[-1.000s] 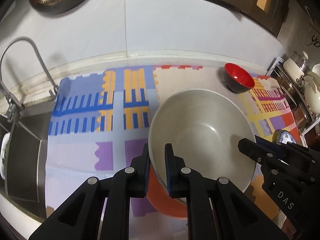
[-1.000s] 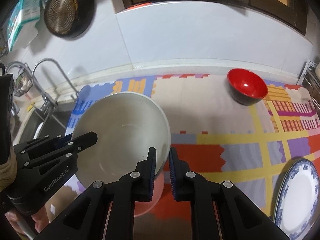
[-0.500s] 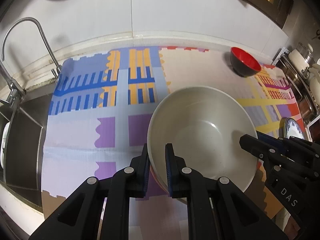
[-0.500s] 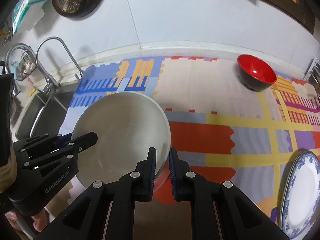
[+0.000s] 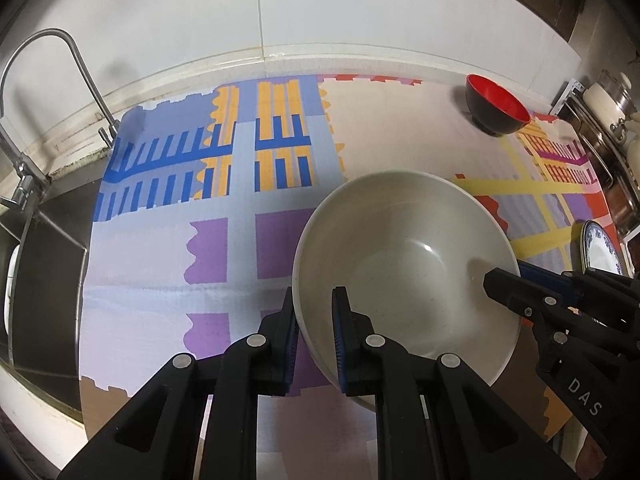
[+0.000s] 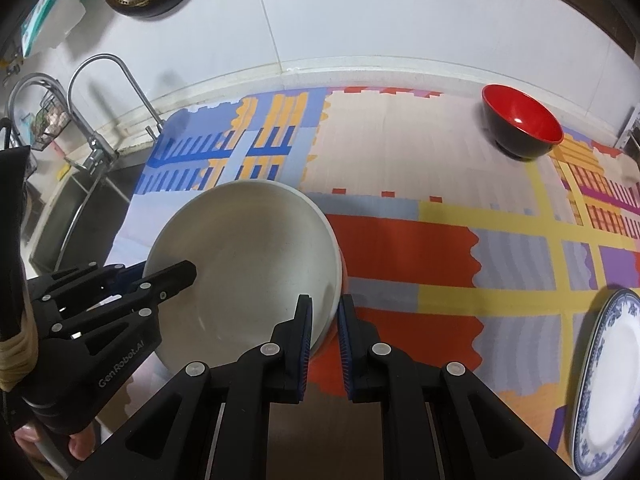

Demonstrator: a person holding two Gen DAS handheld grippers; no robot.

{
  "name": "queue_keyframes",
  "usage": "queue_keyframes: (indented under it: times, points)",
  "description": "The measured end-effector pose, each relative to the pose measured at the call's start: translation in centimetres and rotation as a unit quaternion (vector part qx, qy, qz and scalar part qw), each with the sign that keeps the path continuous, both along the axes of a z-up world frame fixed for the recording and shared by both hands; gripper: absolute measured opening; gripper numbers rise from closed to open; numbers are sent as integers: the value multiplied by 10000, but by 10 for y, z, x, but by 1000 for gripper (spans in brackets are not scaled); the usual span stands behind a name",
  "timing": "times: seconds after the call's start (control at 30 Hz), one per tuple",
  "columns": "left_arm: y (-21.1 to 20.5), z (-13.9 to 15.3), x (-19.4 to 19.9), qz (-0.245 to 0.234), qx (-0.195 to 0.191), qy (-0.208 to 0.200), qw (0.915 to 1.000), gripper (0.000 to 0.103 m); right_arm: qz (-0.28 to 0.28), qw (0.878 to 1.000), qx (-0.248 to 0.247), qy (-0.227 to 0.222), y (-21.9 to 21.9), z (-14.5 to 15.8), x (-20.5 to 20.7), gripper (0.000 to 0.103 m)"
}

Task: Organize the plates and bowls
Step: 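Carry the white bowl over the pink bowl and lower it inside, then open both tools and move them toward the red-and-black bowl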

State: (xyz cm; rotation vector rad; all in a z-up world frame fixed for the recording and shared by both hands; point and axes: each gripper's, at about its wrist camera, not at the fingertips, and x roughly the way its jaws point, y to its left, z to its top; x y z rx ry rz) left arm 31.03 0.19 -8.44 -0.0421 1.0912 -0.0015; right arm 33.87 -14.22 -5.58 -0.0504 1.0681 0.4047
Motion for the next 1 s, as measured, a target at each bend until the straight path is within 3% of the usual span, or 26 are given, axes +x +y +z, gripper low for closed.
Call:
queue_keyframes:
  times: [0.3,0.5,1.0]
  points:
    - [-1,-1,2,-23,34,-16,10000,25,39,9999,14,106,0,-7,1,15]
    - [0,-1,3,-29,95,-32,9999,41,-24,10000,-9,62,-3,-6,3,18]
    - [-7,30,9,-174,51,-430,9989,51,-191,9995,86,-227,-14,13,0,20]
